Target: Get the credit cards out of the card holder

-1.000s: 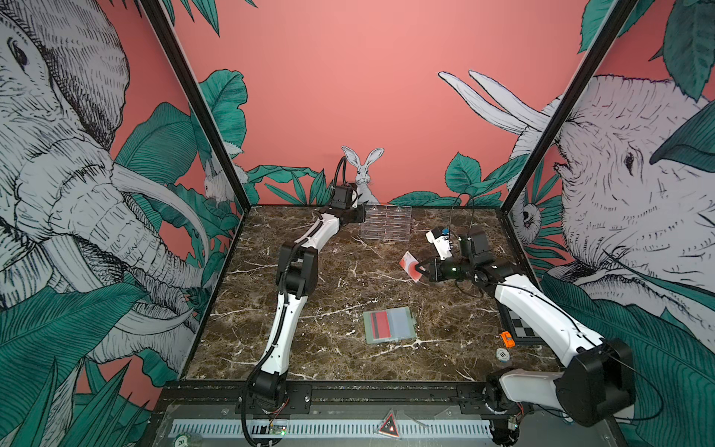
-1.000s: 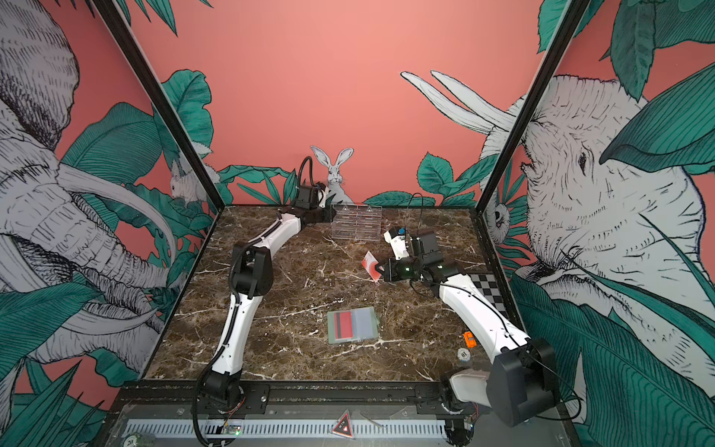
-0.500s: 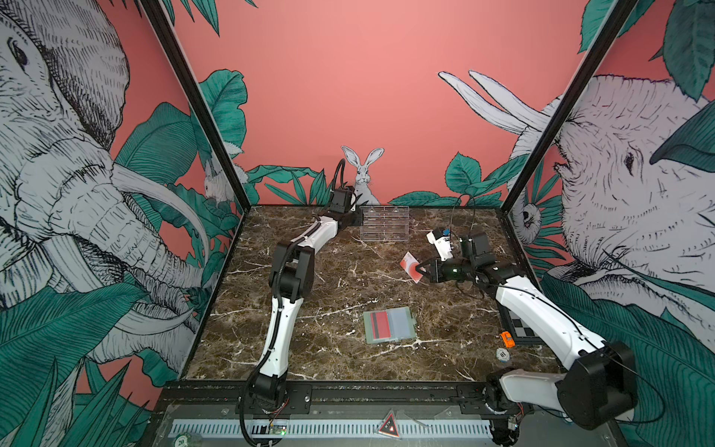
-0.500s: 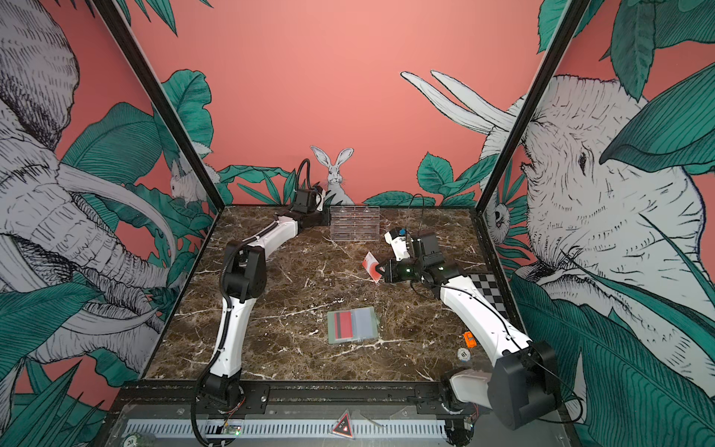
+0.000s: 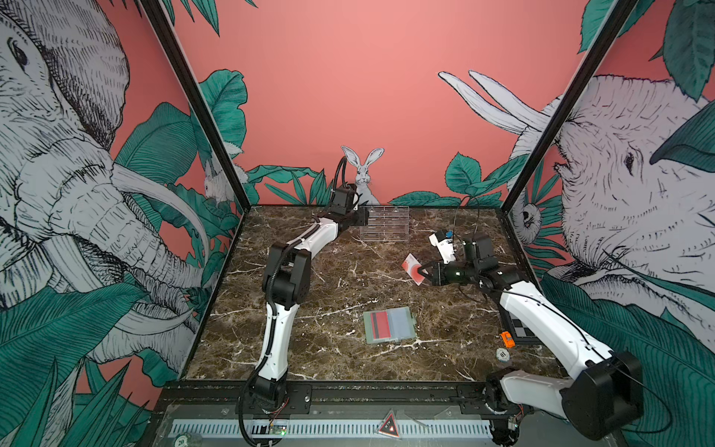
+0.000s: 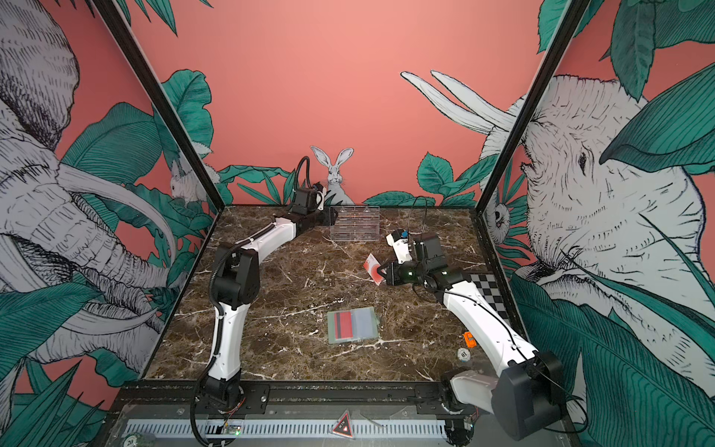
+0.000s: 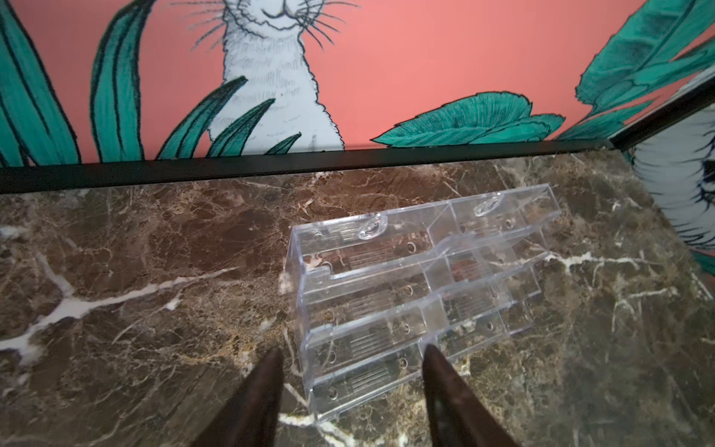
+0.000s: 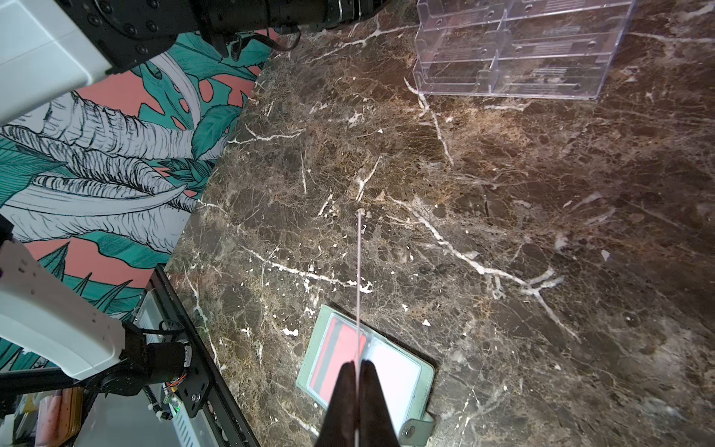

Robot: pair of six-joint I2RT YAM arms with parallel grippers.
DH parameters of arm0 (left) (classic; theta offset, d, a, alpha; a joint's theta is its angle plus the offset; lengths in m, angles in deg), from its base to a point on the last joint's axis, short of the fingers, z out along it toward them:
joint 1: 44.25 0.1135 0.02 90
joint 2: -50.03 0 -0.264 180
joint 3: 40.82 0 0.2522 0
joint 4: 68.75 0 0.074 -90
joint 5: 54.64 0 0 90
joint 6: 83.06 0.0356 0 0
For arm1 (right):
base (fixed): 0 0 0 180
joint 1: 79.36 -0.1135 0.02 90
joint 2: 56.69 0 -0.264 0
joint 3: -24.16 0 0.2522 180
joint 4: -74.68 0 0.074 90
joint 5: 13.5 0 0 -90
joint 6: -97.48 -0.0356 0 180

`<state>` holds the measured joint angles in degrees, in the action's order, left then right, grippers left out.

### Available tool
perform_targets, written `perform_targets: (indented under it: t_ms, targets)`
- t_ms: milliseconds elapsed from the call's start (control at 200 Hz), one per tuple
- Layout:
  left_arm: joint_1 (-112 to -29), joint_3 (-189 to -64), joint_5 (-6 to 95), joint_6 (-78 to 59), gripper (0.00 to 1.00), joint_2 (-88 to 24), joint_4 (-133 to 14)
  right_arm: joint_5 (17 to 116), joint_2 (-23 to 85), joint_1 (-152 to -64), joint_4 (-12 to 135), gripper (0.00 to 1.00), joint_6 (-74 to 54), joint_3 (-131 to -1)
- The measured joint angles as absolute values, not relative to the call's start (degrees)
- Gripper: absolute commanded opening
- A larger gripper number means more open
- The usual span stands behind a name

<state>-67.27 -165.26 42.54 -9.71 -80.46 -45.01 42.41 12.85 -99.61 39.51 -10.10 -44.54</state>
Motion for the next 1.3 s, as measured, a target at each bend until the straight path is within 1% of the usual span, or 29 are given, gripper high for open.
perform_targets:
  t_ms: [195,445,625,1070,1300]
  targets:
    - [-67.32,-173.37,41.42,-8.68,0.67,-84.64,-42.91,42.45,12.65,-99.61,39.27,0.00,-10.10,-44.15]
    - [-67.36,-181.13,40.15,-6.63,0.63,-91.00,-38.43,42.43,13.79,-99.61,39.40,0.00,-10.10,-44.17]
    - [-67.38,-182.79,39.87,-5.73,0.63,-93.03,-36.40,42.41,14.20,-99.61,39.49,0.00,-10.10,-44.17]
    - [-67.47,-187.40,38.60,-4.86,0.58,-95.35,-35.24,42.41,14.33,-99.61,39.64,0.00,-10.10,-44.17]
    - [-67.47,-190.13,37.92,-4.16,0.51,-97.34,-34.37,42.39,14.70,-99.61,39.60,0.00,-10.02,-44.17]
